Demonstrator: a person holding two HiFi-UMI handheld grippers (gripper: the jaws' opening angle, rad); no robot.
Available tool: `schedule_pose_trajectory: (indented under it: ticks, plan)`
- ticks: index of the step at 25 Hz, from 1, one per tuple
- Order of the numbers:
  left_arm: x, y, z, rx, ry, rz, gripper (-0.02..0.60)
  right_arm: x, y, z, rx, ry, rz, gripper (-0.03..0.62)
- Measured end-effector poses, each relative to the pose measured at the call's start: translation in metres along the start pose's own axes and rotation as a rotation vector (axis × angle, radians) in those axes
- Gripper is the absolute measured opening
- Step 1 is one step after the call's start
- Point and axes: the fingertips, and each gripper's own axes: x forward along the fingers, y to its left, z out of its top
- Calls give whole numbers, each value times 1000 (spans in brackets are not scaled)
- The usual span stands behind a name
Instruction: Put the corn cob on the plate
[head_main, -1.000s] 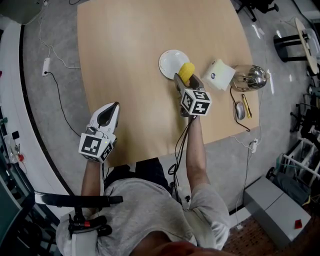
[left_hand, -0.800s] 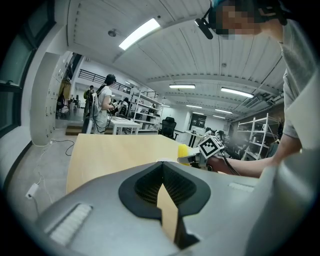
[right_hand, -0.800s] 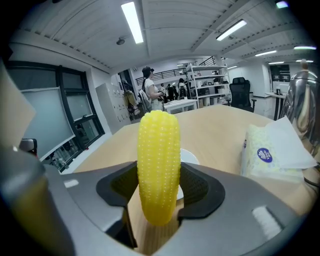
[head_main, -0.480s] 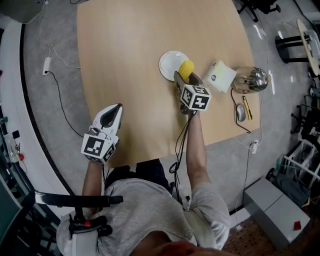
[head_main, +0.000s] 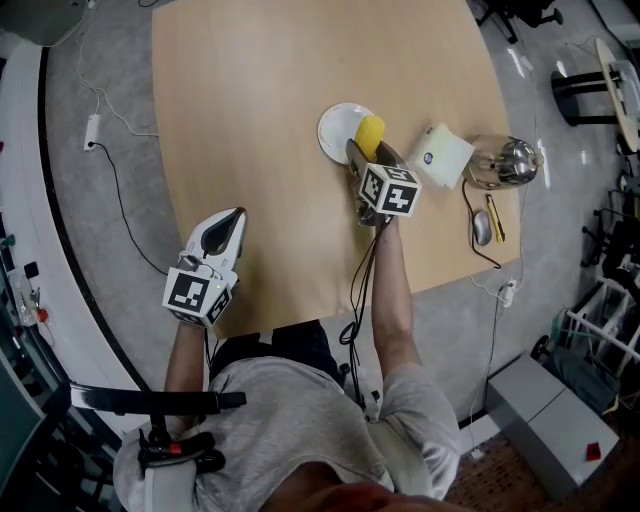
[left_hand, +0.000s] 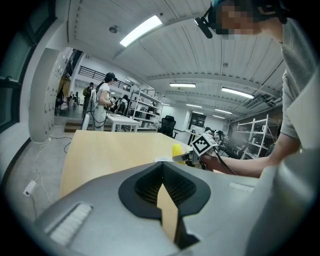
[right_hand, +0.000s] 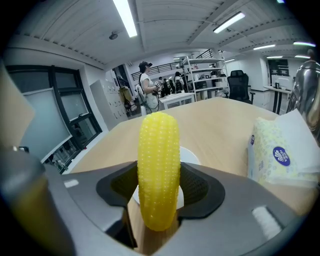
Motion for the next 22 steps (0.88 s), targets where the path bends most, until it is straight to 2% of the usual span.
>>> schedule_pose_trajectory:
  ticks: [22]
  plan:
    - [9,17,2,-8,4,13,20,28,1,-1,-6,47,5,253]
